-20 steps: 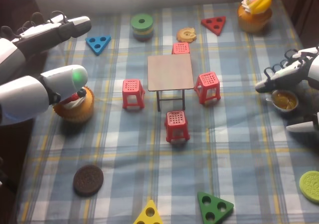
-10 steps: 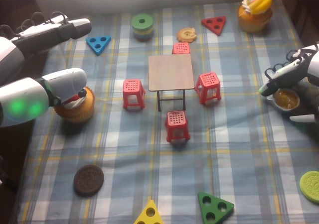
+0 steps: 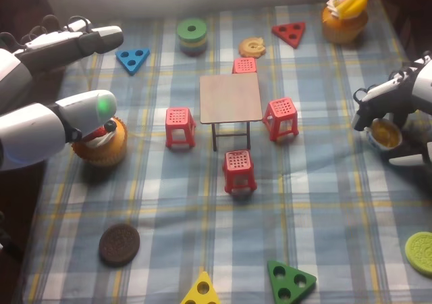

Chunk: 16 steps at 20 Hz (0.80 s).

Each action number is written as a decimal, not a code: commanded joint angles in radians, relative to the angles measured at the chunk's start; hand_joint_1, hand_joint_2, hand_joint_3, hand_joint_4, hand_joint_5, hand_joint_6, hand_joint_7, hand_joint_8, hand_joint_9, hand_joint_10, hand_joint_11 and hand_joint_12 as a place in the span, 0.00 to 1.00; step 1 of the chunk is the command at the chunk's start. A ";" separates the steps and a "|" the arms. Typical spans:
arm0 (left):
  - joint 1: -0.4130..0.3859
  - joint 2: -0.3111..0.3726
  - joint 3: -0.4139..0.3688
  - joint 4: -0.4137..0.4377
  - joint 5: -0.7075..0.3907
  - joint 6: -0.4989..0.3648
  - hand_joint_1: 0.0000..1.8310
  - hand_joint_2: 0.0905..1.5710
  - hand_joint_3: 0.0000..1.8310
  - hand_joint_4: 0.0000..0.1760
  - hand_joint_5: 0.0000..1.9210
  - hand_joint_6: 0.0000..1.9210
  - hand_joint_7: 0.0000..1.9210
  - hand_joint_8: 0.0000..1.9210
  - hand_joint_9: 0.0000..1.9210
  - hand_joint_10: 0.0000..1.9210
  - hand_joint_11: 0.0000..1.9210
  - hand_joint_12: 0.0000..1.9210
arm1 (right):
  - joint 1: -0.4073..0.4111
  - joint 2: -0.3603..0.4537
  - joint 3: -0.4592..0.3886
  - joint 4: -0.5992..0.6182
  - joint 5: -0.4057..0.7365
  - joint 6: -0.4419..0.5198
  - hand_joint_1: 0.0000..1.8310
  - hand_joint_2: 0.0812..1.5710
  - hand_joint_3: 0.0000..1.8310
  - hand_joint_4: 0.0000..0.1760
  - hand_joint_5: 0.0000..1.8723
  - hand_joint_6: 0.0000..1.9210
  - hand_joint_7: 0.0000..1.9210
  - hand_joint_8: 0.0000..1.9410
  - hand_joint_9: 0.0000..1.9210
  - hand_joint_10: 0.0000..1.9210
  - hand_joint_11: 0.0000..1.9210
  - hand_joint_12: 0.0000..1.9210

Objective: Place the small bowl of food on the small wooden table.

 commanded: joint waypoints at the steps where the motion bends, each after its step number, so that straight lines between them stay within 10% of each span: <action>1: -0.006 -0.003 0.002 0.012 -0.122 -0.007 0.26 0.78 0.00 0.75 0.22 0.00 0.06 0.00 0.03 0.00 0.00 0.10 | 0.019 0.004 -0.003 0.018 0.115 0.000 0.76 0.66 0.00 0.00 0.53 0.42 0.60 0.36 0.52 0.57 0.45 0.63; 3: -0.006 -0.003 0.002 0.012 -0.122 -0.007 0.27 0.77 0.00 0.72 0.22 0.00 0.07 0.00 0.04 0.00 0.00 0.14 | 0.029 0.004 -0.005 0.009 0.120 0.000 0.76 0.66 0.00 0.00 0.54 0.40 0.60 0.37 0.52 0.58 0.45 0.60; 5: -0.006 -0.002 0.003 0.012 -0.121 -0.007 0.25 0.78 0.00 0.75 0.21 0.00 0.06 0.00 0.03 0.00 0.00 0.12 | 0.049 0.004 -0.009 -0.005 0.130 0.000 0.70 0.67 0.00 0.00 0.57 0.32 0.56 0.55 0.50 0.52 0.40 0.77; 8: -0.006 -0.003 0.005 0.012 -0.121 -0.007 0.26 0.78 0.00 0.71 0.21 0.00 0.06 0.00 0.02 0.00 0.00 0.07 | 0.105 -0.009 -0.011 -0.043 0.147 0.003 0.69 0.65 0.00 0.00 0.60 0.28 0.60 0.46 0.56 0.45 0.44 0.75; 9: -0.007 -0.003 0.005 0.012 -0.120 -0.007 0.26 0.78 0.00 0.73 0.20 0.00 0.06 0.00 0.02 0.00 0.00 0.05 | 0.136 -0.018 -0.010 -0.074 0.147 0.008 0.65 0.64 0.00 0.00 0.64 0.30 0.57 0.42 0.50 0.58 0.40 0.83; 10: -0.007 -0.003 0.006 0.012 -0.119 -0.007 0.26 0.78 0.00 0.74 0.20 0.00 0.07 0.00 0.03 0.00 0.00 0.05 | 0.152 -0.024 -0.009 -0.090 0.147 0.011 0.69 0.66 0.00 0.00 0.64 0.21 0.54 0.56 0.47 0.66 0.38 0.87; 12: -0.007 -0.004 0.007 0.012 -0.115 -0.007 0.26 0.78 0.00 0.74 0.20 0.00 0.07 0.00 0.03 0.00 0.00 0.05 | 0.185 -0.038 -0.002 -0.117 0.146 0.019 0.70 0.65 0.00 0.00 0.62 0.24 0.59 0.48 0.51 0.51 0.37 0.78; 14: -0.009 -0.006 0.010 0.012 -0.109 -0.007 0.24 0.78 0.00 0.71 0.20 0.00 0.06 0.00 0.03 0.00 0.00 0.03 | 0.238 -0.059 0.006 -0.163 0.135 0.025 0.70 0.66 0.00 0.00 0.65 0.17 0.55 0.59 0.50 0.67 0.41 0.87; 16: -0.011 -0.009 0.013 0.012 -0.105 -0.007 0.23 0.79 0.00 0.70 0.20 0.00 0.06 0.00 0.03 0.00 0.00 0.03 | 0.292 -0.079 0.016 -0.216 0.113 0.038 0.71 0.64 0.00 0.00 0.69 0.11 0.59 0.51 0.54 0.60 0.44 0.80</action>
